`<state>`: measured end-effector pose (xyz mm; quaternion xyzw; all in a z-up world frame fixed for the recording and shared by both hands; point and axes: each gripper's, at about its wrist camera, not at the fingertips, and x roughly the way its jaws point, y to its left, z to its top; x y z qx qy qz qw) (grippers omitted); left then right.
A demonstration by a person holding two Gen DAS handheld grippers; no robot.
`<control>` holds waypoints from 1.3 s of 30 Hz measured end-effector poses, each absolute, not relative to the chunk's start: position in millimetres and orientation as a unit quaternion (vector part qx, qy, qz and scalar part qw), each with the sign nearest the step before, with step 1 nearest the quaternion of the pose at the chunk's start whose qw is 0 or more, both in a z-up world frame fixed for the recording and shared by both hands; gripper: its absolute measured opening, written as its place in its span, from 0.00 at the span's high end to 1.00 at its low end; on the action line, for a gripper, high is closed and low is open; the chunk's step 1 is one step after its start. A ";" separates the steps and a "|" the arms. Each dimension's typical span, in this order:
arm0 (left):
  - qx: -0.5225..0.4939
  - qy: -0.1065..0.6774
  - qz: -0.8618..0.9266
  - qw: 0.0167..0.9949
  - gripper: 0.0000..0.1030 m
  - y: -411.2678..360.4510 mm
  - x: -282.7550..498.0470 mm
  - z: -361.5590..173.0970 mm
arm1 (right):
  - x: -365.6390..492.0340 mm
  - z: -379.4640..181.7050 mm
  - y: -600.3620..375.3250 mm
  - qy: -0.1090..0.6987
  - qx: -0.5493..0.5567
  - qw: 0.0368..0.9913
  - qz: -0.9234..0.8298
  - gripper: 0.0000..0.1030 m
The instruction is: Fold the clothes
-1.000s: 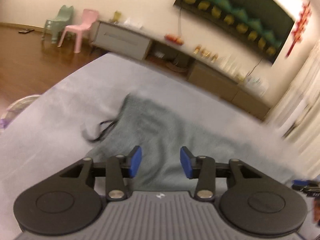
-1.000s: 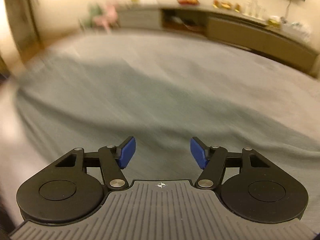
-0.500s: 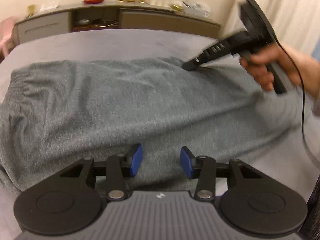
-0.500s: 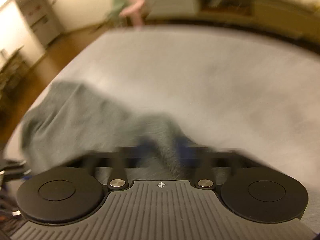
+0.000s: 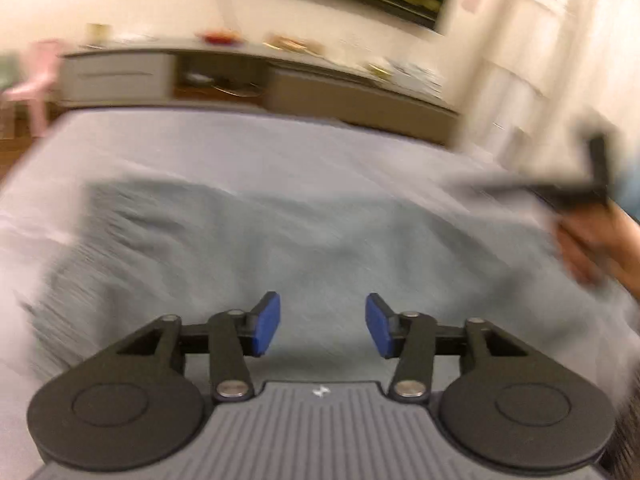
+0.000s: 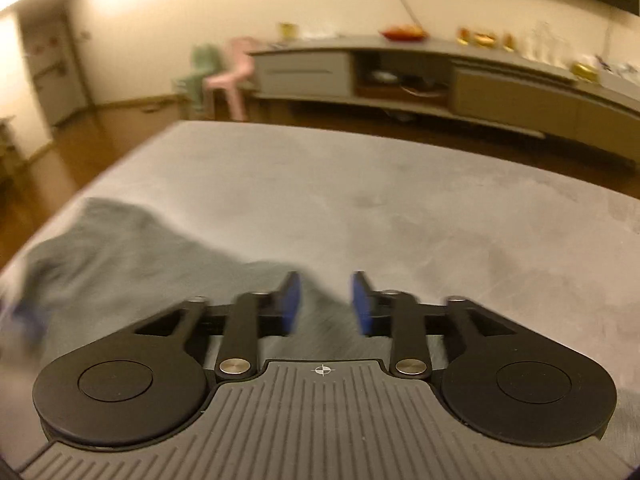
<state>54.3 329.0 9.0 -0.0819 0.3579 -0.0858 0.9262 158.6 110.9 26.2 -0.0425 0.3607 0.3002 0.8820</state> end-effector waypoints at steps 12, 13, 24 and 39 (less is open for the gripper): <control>-0.117 0.431 0.094 0.890 0.70 337.6 175.7 -24.2 | 22.7 -17.7 82.5 0.391 -0.119 0.858 0.313 0.55; -0.102 0.429 0.117 0.890 0.71 334.2 176.9 -21.2 | 16.3 -17.3 78.3 0.389 -0.127 0.855 0.318 0.56; -0.048 0.420 -0.156 0.893 0.59 148.8 158.4 17.2 | 57.2 -9.6 -10.2 0.388 -0.088 0.889 0.227 0.59; 0.026 0.427 -0.114 0.897 0.65 85.5 174.4 18.0 | 34.3 19.4 -58.6 0.412 -0.090 0.883 0.207 0.50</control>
